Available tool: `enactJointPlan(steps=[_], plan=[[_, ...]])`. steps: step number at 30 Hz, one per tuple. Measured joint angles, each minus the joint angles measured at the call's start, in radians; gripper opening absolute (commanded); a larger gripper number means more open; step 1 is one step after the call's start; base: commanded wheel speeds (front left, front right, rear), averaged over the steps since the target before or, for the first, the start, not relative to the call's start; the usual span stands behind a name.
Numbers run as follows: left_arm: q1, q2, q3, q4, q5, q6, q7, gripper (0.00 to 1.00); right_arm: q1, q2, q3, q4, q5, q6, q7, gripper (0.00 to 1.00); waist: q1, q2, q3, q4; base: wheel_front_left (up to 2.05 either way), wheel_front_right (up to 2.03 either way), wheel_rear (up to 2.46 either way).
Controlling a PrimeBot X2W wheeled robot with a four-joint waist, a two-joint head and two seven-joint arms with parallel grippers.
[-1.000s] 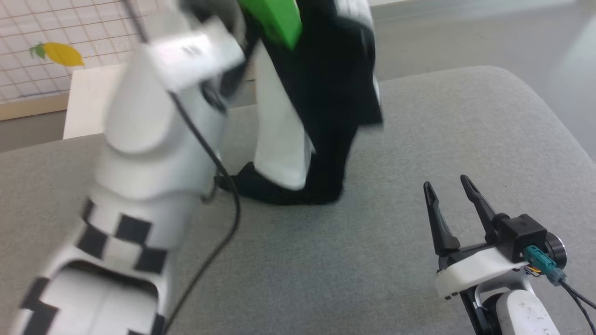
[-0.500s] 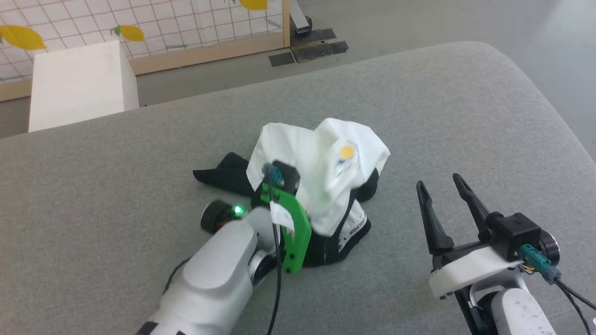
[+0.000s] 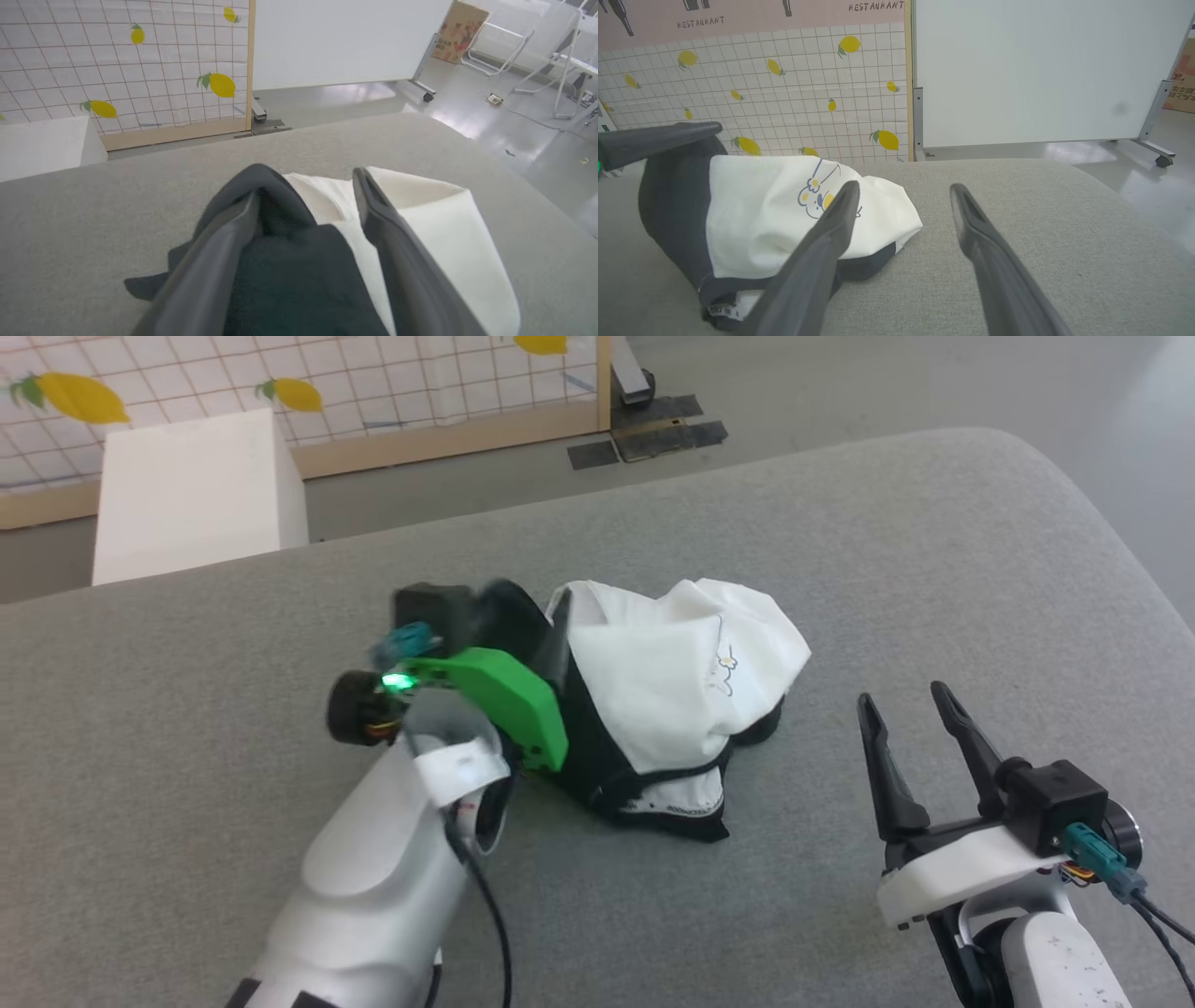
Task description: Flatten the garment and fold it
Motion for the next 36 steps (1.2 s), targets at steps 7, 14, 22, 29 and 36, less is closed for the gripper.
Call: enactJointPlan(steps=[7, 14, 22, 29, 36], plan=[[0.124, 0.063, 0.056, -0.129, 0.0, 0.043, -0.125, 1.0, 0.008, 0.0, -0.019, -0.015, -0.011, 0.0, 0.007, 1.0, 0.0, 0.0, -0.034, 0.032, 0.0, 0.0, 0.0], [0.311, 0.126, 0.07, -0.252, -0.013, 0.073, -0.121, 1.0, 0.037, 0.0, -0.03, -0.04, -0.012, 0.0, 0.025, 1.0, 0.0, 0.0, -0.077, 0.051, 0.0, 0.0, 0.0], [0.517, 0.2, 0.094, -0.399, -0.022, 0.117, -0.133, 1.0, 0.059, 0.0, -0.056, -0.072, -0.021, 0.0, 0.037, 1.0, 0.0, 0.0, -0.087, 0.081, 0.0, 0.0, 0.0], [0.568, 0.205, 0.154, -0.48, 0.02, 0.103, -0.181, 1.0, 0.074, 0.0, -0.064, -0.088, -0.029, 0.0, 0.055, 1.0, 0.0, 0.0, -0.08, 0.112, 0.0, 0.0, 0.0], [0.57, 0.111, 0.281, -0.489, 0.131, 0.037, -0.184, 1.0, 0.075, 0.0, -0.06, -0.1, -0.033, 0.0, 0.065, 1.0, 0.0, 0.0, -0.066, 0.121, 0.0, 0.0, 0.0]])
